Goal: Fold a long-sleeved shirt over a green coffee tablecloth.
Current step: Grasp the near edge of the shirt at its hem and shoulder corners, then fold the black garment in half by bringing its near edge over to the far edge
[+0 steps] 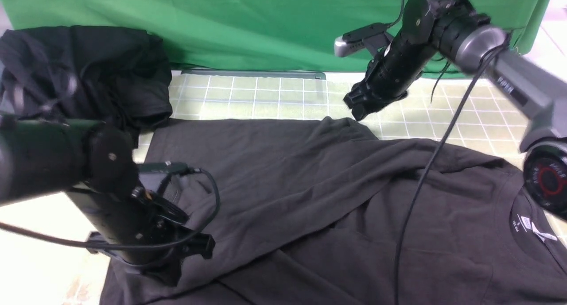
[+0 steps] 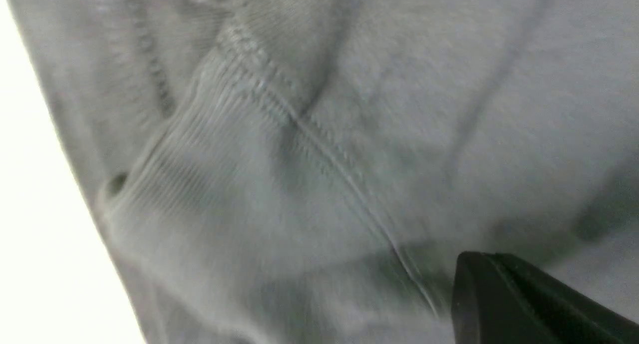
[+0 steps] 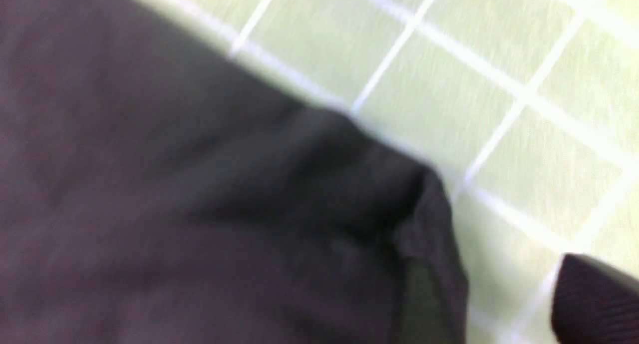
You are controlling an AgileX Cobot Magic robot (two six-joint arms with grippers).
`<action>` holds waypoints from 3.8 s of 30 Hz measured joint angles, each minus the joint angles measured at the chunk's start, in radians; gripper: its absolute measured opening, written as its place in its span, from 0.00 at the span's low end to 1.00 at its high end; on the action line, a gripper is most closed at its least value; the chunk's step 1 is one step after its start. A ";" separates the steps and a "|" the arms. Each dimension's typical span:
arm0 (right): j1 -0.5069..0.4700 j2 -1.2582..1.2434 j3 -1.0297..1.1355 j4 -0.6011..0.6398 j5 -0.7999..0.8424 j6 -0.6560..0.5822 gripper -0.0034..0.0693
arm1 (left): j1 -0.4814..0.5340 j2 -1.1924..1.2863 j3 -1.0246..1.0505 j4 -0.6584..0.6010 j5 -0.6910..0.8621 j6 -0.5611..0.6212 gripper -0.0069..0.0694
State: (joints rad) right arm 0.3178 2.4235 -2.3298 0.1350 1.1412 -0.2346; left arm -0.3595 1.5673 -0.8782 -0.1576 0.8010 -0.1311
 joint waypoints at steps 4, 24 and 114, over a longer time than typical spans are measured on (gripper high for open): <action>0.000 -0.125 0.021 -0.033 0.057 0.015 0.43 | 0.000 -0.118 -0.001 0.007 0.082 -0.001 0.08; -0.002 -0.997 1.184 0.005 -0.130 0.030 0.07 | 0.000 -0.340 0.357 0.065 0.369 -0.156 0.37; 0.073 -0.535 0.826 -0.185 -0.358 -0.020 0.09 | 0.302 0.455 -0.965 0.136 0.282 -0.080 0.11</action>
State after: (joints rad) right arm 0.3907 1.8881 -1.5039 -0.0504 0.7831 -0.2541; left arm -0.0576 2.0224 -1.8432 -0.0214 1.0835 -0.2108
